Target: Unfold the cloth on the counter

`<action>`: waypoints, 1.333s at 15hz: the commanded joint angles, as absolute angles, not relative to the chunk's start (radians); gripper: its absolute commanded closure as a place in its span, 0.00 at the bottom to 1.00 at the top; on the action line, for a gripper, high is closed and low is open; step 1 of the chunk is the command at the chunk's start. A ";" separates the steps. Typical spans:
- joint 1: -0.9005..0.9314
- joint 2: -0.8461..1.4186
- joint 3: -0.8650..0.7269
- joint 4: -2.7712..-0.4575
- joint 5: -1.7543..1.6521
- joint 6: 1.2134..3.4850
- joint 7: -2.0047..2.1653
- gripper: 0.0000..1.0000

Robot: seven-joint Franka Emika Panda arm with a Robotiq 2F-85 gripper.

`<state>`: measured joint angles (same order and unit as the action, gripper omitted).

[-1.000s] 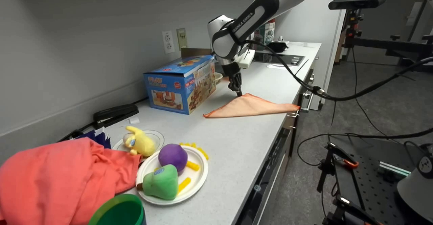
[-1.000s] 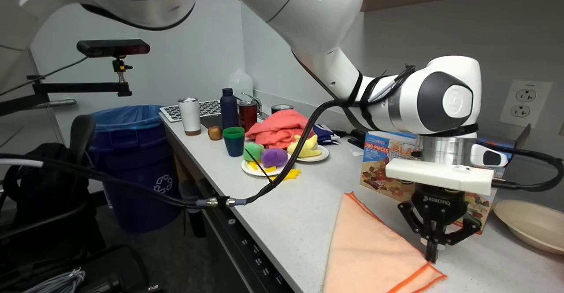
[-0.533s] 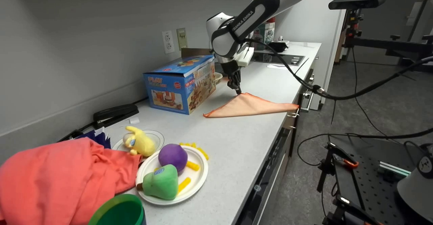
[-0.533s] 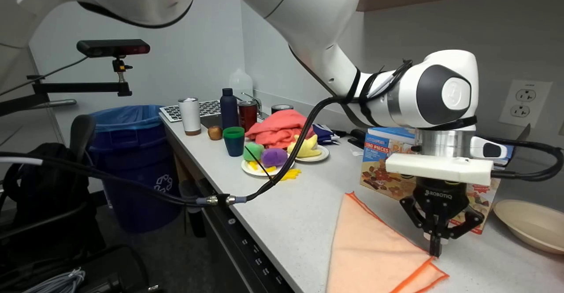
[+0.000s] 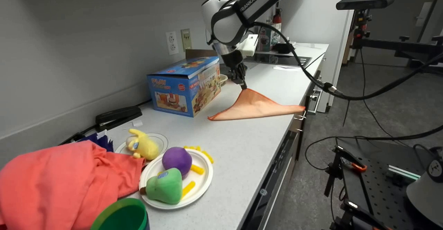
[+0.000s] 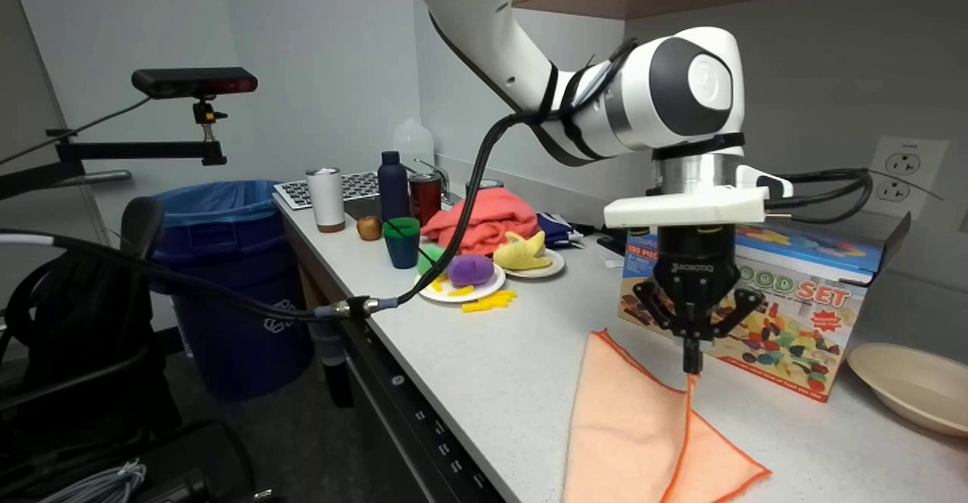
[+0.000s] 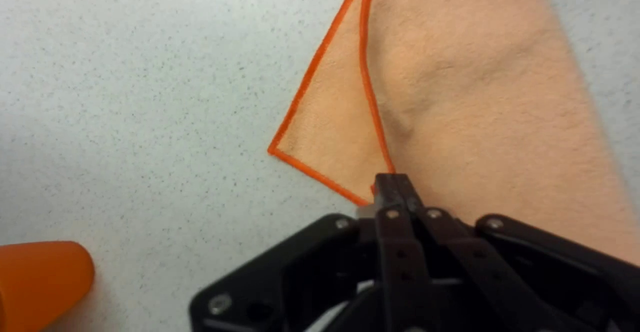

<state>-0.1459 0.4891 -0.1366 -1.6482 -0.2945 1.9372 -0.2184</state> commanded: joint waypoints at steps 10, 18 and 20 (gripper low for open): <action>-0.047 0.252 -0.019 -1.977 -0.287 1.923 -0.237 1.00; -0.020 0.249 0.026 -2.037 -0.277 1.925 -0.257 1.00; -0.021 0.240 0.036 -2.052 -0.258 1.939 -0.269 1.00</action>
<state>-0.0256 0.2802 0.0292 -2.0154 -0.2940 1.9267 -0.2272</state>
